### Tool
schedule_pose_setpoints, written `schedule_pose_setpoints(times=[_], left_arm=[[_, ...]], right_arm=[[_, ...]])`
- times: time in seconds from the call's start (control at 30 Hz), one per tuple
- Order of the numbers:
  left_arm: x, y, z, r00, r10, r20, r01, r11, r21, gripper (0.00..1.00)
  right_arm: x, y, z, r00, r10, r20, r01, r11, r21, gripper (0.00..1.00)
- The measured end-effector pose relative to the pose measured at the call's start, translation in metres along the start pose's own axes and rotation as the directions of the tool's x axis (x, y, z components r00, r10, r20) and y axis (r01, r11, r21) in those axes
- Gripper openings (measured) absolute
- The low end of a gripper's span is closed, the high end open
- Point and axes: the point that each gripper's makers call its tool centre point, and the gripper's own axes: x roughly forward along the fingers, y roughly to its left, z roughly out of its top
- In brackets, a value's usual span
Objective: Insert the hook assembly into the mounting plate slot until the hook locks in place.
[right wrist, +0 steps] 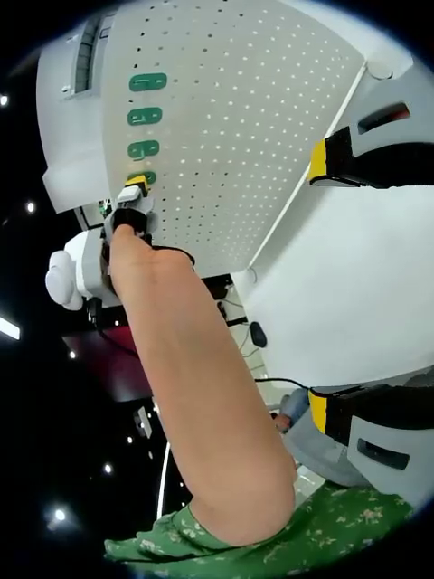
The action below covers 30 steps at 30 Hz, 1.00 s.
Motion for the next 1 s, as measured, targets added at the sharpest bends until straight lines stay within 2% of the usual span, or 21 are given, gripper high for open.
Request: schedule_pose_setpoints(times=[0.4,0.53,1.0], left_arm=[[-0.0031,0.0006,-0.0001,1.0,-0.007,-0.011,0.007,1.0,-0.014,0.03],[-0.0034,0.0,-0.0004,1.0,-0.01,0.007,0.01,1.0,0.023,0.03],[-0.004,0.0016,0.0002,0.999,-0.01,0.052,0.009,1.0,0.026,0.03]], right_arm=[[-0.0006,-0.0005,-0.0014,1.0,-0.003,-0.005,0.003,1.0,0.0,0.92],[-0.0001,0.0,-0.0012,1.0,-0.003,-0.004,0.003,1.0,0.002,0.92],[0.0002,-0.0005,0.0001,1.0,-0.004,0.001,0.004,1.0,0.002,0.92]])
